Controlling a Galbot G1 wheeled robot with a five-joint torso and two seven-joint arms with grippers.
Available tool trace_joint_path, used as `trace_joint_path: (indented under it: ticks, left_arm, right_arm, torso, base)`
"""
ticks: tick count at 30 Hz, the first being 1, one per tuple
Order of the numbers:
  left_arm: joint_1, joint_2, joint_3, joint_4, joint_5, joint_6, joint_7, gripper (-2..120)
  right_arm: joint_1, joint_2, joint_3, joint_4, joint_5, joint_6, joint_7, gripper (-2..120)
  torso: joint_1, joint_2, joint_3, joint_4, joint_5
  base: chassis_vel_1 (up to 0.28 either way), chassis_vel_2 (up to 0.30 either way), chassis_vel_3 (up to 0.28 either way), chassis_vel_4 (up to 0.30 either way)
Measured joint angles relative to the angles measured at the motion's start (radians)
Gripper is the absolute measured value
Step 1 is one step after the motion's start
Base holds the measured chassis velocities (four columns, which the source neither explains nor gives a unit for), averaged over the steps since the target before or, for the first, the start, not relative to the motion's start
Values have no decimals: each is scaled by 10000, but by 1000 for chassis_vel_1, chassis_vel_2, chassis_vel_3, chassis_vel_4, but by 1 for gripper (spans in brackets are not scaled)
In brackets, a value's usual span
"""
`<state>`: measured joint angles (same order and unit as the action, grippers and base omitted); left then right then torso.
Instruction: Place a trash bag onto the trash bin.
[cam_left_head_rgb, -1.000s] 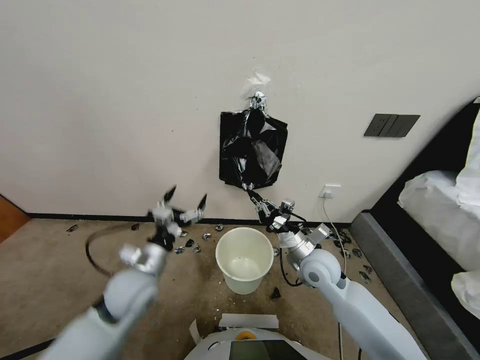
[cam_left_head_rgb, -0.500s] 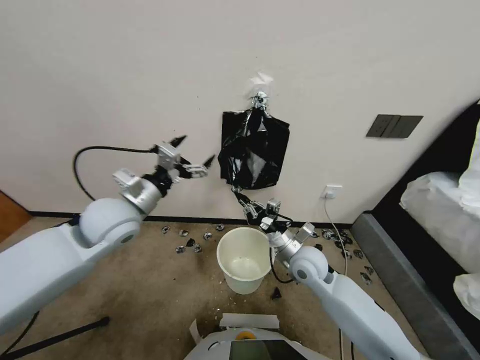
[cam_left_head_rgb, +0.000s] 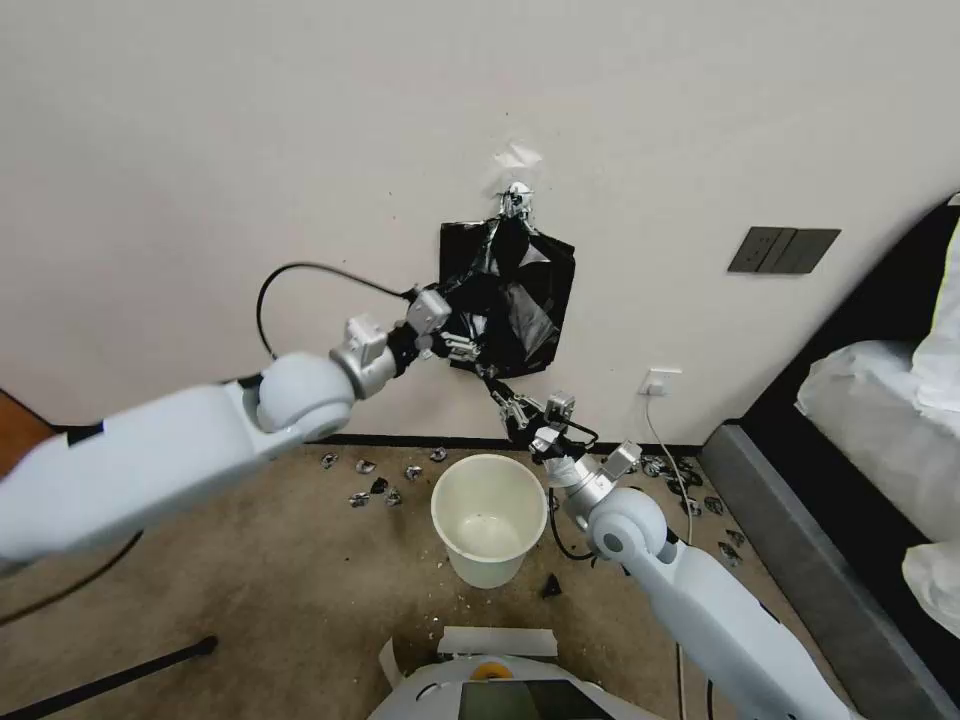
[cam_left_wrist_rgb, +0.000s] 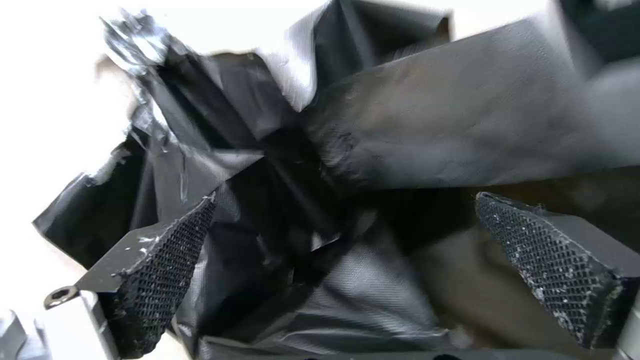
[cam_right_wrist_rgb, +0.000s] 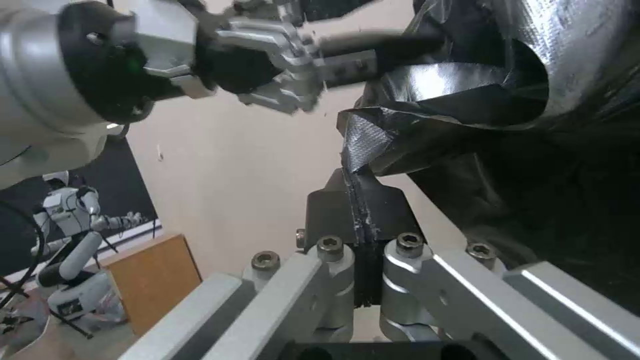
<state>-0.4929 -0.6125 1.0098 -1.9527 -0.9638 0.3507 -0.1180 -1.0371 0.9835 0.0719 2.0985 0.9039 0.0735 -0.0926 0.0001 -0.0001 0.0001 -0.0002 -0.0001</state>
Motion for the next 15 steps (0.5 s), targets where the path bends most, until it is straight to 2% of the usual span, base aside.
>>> trace_joint_path:
  ticks: [5,13,15]
  left_arm:
    - [-256,-308,171,332,-285,700,9,100]
    - [-304,-834,337,838,-300,1008,8,100]
    - [-681,-985,641,960,-300,1266,78,100]
  right_arm:
    - [-114,-65,121,25,29,30,-58,0]
    - [-77,-99,132,66,101,50,-86,0]
    - [-66,-83,130,77,109,51,-86,0]
  torso:
    - [-1,0,-1,2,3]
    - [0,0,0,0,1]
    - [0,0,-1,1,4]
  base:
    - [0,0,0,0]
    - [0,0,0,0]
    - [0,0,0,0]
